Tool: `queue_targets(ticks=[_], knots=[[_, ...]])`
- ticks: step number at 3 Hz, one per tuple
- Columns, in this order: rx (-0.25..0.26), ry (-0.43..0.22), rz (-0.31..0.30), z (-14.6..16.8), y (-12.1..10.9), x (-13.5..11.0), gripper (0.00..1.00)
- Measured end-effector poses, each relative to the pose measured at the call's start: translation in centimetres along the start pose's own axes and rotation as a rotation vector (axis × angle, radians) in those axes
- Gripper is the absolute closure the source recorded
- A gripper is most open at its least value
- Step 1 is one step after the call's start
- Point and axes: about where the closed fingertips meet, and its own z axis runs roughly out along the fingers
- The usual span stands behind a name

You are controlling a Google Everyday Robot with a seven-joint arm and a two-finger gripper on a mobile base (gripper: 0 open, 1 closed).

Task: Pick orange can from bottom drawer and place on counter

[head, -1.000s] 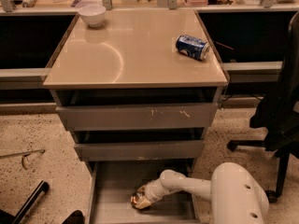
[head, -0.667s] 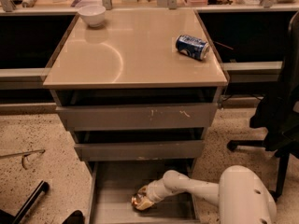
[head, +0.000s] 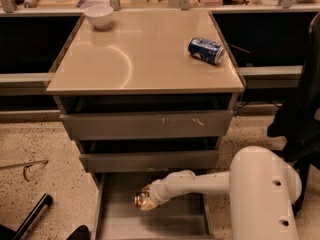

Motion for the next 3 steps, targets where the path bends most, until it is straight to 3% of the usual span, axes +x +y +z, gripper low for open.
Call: queue_targets(ticks=[1,2,3], knots=[[0.002,0.016,-0.063,-5.21,2.47,-6.41,1.0],[0.001,0.016,-0.063,-5.16,2.53,-6.4,1.0],[0.011,-0.033,-0.063,-5.67,2.81,-7.07,1.0]])
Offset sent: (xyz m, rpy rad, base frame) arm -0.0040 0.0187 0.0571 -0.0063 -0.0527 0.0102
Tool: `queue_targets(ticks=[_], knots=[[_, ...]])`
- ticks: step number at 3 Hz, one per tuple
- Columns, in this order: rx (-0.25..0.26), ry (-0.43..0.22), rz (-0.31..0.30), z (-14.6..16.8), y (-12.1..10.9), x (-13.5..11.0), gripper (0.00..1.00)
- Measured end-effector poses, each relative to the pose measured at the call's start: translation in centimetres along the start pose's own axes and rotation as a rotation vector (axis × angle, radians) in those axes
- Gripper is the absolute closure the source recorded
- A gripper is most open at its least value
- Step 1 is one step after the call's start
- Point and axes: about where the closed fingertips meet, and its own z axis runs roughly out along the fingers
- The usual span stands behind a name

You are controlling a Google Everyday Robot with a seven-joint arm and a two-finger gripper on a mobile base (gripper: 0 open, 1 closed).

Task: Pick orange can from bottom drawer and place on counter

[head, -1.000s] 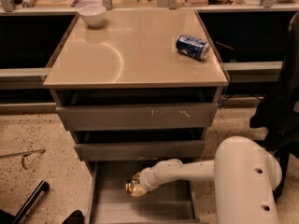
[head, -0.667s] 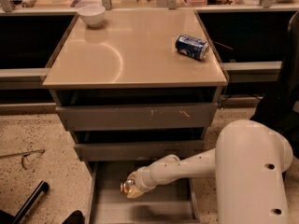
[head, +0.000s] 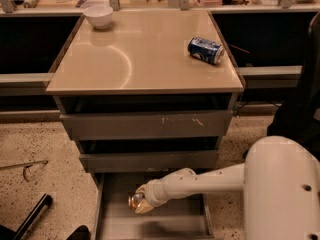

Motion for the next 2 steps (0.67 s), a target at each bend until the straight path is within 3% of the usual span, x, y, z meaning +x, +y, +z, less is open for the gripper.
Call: queue_targets(ticks=[1,2], knots=[[0.04,-0.087,-0.064,-3.5,0.0,-3.8,1.0],[0.088,-0.126,-0.152,-7.6,0.1,-8.5,1.0]])
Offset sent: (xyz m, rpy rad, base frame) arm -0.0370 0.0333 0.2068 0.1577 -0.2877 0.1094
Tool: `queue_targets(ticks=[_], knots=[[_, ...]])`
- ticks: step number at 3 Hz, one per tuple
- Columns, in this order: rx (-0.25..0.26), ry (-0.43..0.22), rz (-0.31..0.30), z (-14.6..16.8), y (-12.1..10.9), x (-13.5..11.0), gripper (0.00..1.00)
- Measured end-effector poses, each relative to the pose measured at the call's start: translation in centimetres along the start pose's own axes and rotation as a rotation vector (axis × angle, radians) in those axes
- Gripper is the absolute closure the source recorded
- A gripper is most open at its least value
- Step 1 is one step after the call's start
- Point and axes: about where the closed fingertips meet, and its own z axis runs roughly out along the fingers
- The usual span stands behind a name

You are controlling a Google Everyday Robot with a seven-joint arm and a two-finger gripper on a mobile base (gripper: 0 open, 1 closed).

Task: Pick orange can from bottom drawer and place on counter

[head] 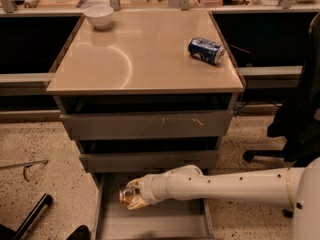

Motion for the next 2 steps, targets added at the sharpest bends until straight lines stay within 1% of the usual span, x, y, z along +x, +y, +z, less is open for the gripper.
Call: queue_targets(ticks=[1,2], knots=[[0.059,0.057,-0.095,-4.07,-2.26,-5.51,1.0],[0.059,0.057,-0.095,-4.07,-2.26,-5.51,1.0]])
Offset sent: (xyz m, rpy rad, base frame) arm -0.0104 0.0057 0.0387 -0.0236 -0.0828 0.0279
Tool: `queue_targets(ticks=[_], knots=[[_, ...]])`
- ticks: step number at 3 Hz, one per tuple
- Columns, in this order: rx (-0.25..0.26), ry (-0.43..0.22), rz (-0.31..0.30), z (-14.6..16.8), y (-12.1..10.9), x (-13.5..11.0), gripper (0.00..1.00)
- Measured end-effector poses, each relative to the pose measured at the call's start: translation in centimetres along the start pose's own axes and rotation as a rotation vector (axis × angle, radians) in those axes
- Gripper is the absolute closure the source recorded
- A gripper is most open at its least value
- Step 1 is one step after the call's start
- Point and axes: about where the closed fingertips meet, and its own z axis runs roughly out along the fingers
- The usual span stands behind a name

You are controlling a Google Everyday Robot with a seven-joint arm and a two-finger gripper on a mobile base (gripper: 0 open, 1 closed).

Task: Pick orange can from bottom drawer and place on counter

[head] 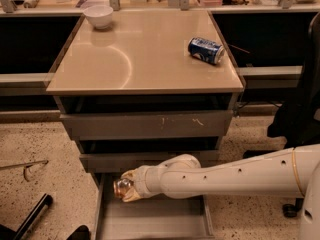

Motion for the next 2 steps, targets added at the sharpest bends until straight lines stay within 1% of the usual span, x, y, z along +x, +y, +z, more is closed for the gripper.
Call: queue_targets(ticks=[1,2], knots=[[0.032,-0.048,-0.025,-0.2,-0.6,-1.9,1.0],[0.036,-0.066,-0.079,-1.1,-1.2,-5.9,1.0]])
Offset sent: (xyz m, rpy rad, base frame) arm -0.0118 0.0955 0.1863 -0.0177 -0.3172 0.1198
